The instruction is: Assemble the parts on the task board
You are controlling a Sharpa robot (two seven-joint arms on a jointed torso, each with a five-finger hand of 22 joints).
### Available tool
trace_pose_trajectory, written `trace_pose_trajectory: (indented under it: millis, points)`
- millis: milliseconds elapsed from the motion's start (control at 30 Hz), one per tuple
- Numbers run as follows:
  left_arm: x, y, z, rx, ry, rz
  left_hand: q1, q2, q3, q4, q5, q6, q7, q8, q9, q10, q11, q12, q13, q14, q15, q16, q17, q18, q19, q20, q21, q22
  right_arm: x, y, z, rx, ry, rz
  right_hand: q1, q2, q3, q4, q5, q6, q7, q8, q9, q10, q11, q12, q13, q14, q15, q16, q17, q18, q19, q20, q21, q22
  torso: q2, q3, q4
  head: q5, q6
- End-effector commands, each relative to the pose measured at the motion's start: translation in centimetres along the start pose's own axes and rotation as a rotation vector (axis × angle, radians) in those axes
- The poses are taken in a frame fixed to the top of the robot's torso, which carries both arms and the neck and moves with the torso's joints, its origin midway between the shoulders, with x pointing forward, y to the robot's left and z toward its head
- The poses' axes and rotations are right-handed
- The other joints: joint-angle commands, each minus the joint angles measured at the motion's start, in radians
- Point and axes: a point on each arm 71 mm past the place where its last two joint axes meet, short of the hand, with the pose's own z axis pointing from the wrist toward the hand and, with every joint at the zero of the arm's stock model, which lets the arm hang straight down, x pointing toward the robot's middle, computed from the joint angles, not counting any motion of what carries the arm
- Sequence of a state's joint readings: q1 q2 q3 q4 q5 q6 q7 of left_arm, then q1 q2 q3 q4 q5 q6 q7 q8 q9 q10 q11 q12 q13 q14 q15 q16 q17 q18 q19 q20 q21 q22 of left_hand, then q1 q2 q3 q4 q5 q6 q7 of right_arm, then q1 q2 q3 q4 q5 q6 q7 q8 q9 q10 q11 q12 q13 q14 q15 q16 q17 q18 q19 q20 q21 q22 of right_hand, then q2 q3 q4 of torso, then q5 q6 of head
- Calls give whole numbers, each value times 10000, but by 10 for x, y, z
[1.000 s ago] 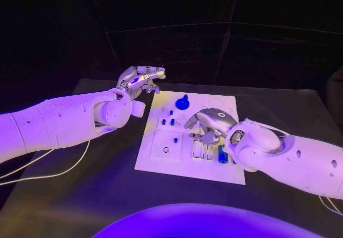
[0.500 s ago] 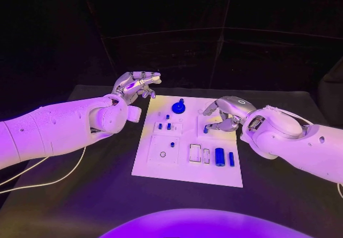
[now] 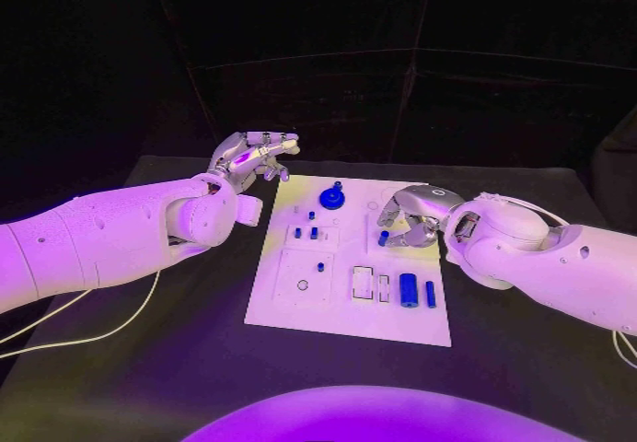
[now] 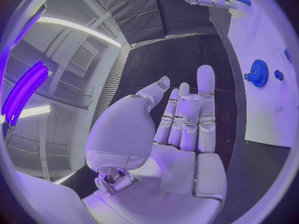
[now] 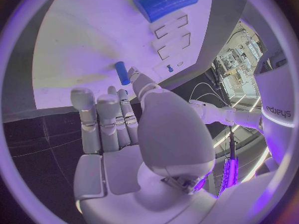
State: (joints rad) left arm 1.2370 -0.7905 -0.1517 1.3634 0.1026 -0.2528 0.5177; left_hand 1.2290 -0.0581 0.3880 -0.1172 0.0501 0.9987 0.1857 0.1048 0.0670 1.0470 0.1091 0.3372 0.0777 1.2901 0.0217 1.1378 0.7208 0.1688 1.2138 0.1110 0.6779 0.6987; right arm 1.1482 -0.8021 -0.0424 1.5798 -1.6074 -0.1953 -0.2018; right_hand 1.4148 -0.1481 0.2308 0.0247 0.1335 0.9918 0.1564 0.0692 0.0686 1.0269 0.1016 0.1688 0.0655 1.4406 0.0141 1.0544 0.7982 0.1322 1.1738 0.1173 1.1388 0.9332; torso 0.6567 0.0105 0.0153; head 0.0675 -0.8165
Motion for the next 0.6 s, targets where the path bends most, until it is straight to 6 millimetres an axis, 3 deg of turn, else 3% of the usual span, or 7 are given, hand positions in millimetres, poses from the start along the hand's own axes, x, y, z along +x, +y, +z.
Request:
trace_pose_trajectory:
  millis: [33, 167, 400, 600]
  points:
    - [0, -1, 1, 49, 83, -61, 74, 13, -57, -7, -11, -55, -12, -10, 2, -50, -8, 36, 13, -80, -3, -42, -16, 121, 10, 74, -65, -14, 4, 2, 1, -90, 760, -301, 18, 81, -36, 27, 64, 137, 5, 44, 14, 252, -29, 83, -8, 138, -11, 198, 215, -5, 275, -3, 269, 343, -4, 4, -16, 26, -13]
    - [0, -1, 1, 46, 73, -54, 74, 13, -57, -7, -11, -55, -12, -10, 2, -50, -8, 36, 13, -80, -3, -42, -16, 121, 10, 74, -65, -14, 5, 3, 2, -179, 805, -298, 39, 160, 45, 40, 92, 274, 0, 69, 21, 467, -51, 116, -22, 179, -41, 300, 318, -56, 454, -15, 454, 587, -7, 4, -18, 26, -28]
    - [0, -1, 1, 44, 73, -52, 81, 20, -66, -7, -12, -50, -15, -1, 6, -51, -10, 51, 16, -86, -2, -39, -22, 122, 9, 78, -71, -19, 5, 5, 5, -336, 697, -212, 109, 553, 779, 184, -140, 828, -56, 163, 36, 1271, -189, 30, -33, 416, -165, 1088, 1240, -271, 1134, -95, 1256, 1662, -1, 11, -12, 15, -45]
    - [0, -1, 2, 41, 70, -49, 86, 25, -72, -7, -12, -47, -16, 5, 8, -51, -10, 61, 18, -90, -1, -37, -26, 123, 8, 80, -75, -23, 4, 6, 7, -360, 569, -153, 124, 655, 1215, 234, -237, 1035, -79, 155, 28, 1552, -238, -135, -27, 443, -199, 1329, 1478, -323, 1275, -134, 1473, 1940, -2, 7, -16, 5, -65]
